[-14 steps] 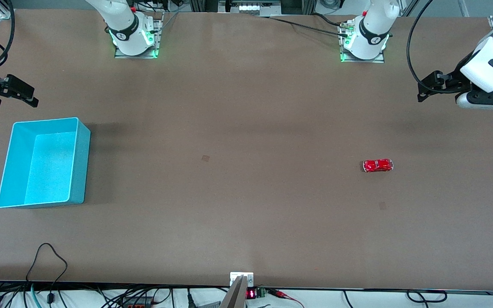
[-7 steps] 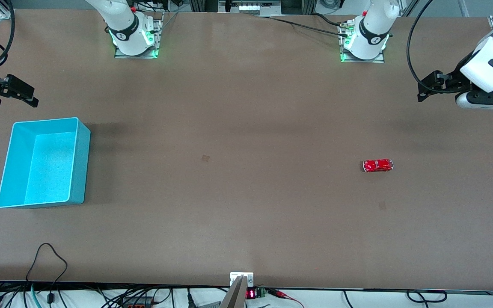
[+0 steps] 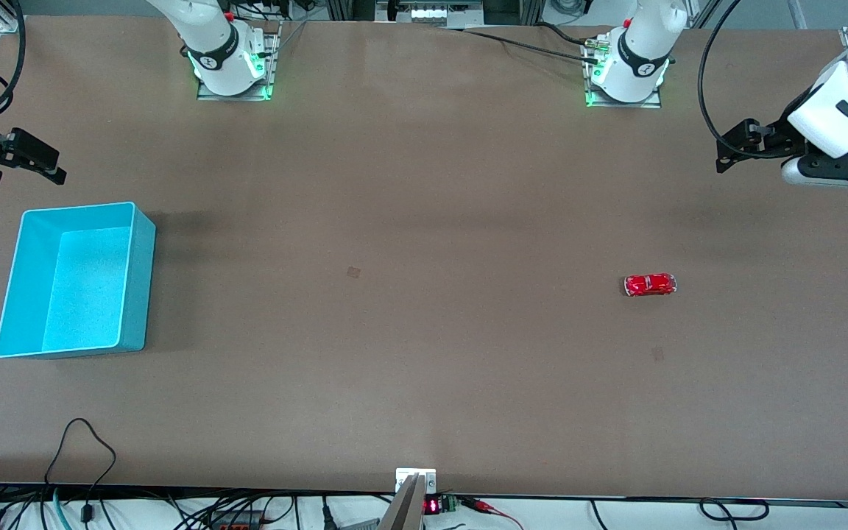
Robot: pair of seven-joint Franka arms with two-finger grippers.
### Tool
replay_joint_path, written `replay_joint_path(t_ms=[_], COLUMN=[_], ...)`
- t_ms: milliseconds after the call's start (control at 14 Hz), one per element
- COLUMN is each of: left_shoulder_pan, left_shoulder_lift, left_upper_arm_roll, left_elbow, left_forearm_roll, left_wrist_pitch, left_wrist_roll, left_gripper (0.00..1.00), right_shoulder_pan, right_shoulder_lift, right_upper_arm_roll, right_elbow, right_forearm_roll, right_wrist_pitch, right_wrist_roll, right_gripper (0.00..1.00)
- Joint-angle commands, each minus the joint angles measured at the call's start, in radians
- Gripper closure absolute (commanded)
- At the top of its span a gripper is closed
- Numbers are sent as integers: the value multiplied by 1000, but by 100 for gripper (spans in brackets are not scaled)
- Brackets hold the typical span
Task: Wind red beetle toy and store in blue box
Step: 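Move the left gripper down over the red beetle car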
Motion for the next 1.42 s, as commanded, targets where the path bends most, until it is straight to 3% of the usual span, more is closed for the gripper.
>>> replay_joint_path(t_ms=[0, 427, 712, 1139, 1353], left_shoulder_pan=[6, 6, 11, 71, 81], left_shoulder_lift=[34, 104, 205, 376, 388], left_upper_arm_roll=[-1, -1, 0, 2, 2], left_elbow=[46, 46, 44, 1, -160], left_forearm_roll=[-8, -19, -13, 7, 51], left_wrist_pitch=[-88, -219, -198, 101, 390], left_wrist_roll=[26, 49, 310, 757, 921], left_gripper=[0, 0, 0, 0, 0], right_shoulder_pan=[0, 0, 0, 0, 0], right_shoulder_lift=[-5, -5, -5, -4, -4], right_upper_arm_roll=[0, 0, 0, 0, 0], right_elbow=[5, 5, 5, 5, 5], right_forearm_roll=[-4, -4, -4, -1, -1], right_wrist_pitch=[1, 1, 0, 0, 0], right_wrist_roll=[-10, -11, -10, -10, -10], right_gripper=[0, 0, 0, 0, 0])
